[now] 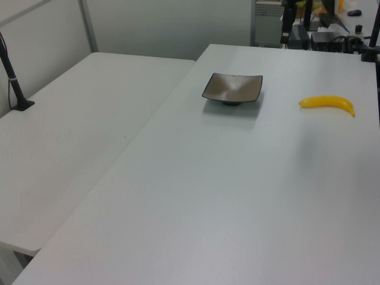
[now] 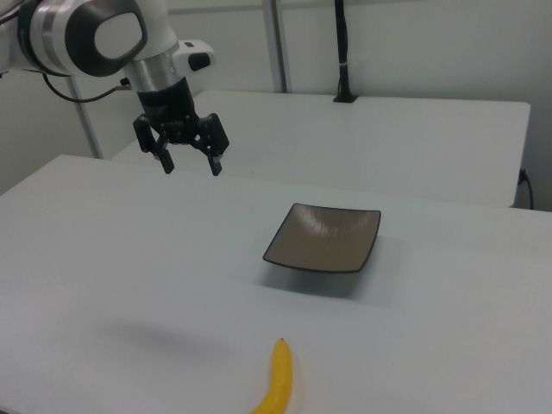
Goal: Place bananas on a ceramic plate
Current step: 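Move the open gripper toward the yellow banana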
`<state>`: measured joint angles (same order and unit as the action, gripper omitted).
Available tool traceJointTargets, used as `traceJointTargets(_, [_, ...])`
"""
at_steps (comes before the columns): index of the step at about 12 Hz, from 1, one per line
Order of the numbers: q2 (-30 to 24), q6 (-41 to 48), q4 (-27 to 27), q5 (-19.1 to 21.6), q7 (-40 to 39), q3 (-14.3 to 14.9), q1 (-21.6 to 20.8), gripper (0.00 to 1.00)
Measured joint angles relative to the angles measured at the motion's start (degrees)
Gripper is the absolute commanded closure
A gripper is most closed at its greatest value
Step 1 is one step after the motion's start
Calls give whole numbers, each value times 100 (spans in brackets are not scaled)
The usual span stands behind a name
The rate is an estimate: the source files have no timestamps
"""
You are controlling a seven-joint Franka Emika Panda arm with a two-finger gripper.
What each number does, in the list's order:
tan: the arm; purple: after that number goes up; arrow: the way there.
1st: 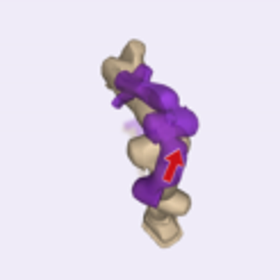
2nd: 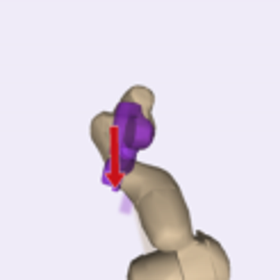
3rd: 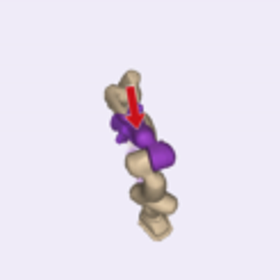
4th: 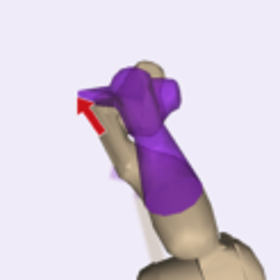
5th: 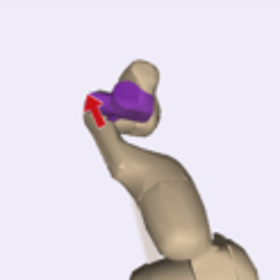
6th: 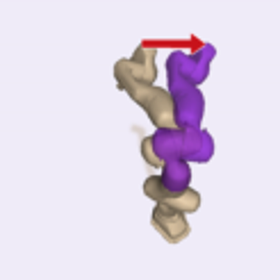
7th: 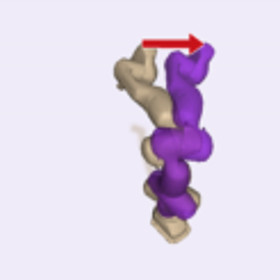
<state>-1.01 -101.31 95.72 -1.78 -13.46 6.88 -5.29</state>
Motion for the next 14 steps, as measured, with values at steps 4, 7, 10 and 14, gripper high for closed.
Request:
traceJointTargets(4, [7, 0, 72, 0, 40, 11, -26, 0])
traceJointTargets(7, [12, 0, 79, 0, 42, 13, -26, 0])
traceJointTargets(10, [12, 1, 85, 0, 42, 36, -23, 0])
traceJointTargets(14, [12, 61, 90, 0, 42, 67, 265, 0])
